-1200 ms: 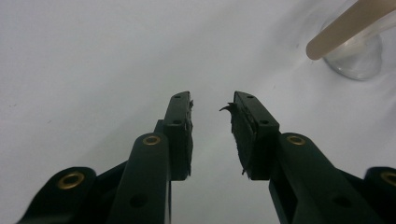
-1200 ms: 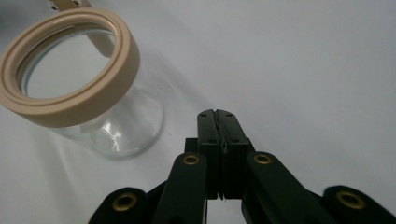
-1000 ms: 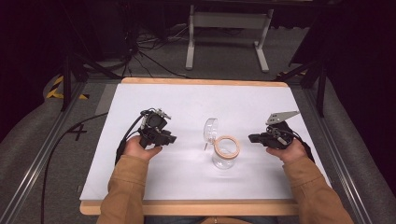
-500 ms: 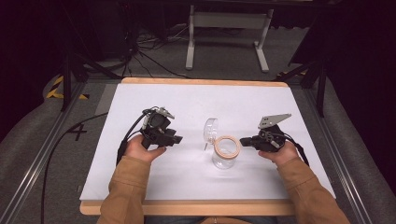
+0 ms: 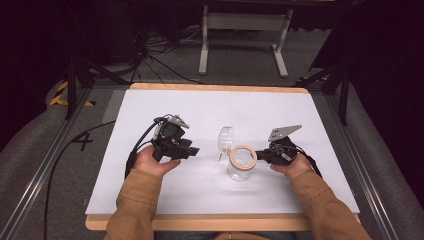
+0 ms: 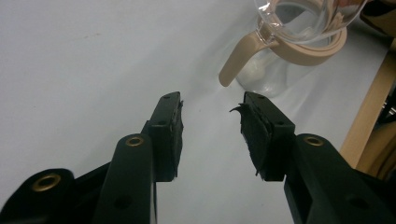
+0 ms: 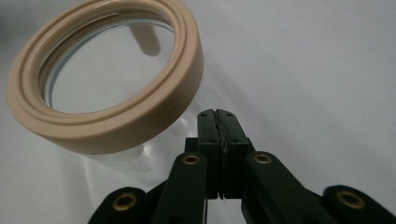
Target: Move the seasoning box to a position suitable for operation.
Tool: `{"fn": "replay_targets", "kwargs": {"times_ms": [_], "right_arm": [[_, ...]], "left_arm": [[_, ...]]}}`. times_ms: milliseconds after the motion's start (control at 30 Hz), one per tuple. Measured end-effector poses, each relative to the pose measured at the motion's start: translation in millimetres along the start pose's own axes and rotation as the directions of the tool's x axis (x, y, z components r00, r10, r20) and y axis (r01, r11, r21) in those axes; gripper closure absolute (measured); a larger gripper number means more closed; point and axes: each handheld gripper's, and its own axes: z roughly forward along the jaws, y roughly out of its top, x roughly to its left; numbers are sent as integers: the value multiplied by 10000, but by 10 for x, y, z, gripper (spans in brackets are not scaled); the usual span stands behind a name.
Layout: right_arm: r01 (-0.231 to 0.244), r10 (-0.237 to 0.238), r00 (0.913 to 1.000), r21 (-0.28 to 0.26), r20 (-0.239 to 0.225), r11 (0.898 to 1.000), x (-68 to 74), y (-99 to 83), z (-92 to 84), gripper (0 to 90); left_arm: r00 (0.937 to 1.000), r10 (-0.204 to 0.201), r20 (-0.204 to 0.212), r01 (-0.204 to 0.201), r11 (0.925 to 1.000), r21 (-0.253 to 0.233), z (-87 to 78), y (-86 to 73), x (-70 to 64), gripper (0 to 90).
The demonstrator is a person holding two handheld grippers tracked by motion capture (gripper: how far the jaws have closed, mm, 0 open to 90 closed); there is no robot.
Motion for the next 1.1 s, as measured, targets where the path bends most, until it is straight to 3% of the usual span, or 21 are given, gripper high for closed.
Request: {"fn": "replay_targets", "kwargs": {"times_ms": [533,633,767,1100], "right_arm": [[-64,65,9999,75,-122,10000,20,1,-7,894],[-189,191,9993,55,-312,9998,44,2,-23,894],[0,3,9992,77,-408,10000,109,13,-44,894],[65,-54,9996,413,-271,9991,232,-19,-73,893]], "left_arm": [[9994,-150,-323,147,9998,-98,-6,-20,37,619],[9994,-188,-306,186,9998,-74,-22,-12,52,621],[9996,-184,-221,183,9998,-68,-6,4,48,619],[10000,-93,-11,93,9999,-91,22,63,56,610]]}}
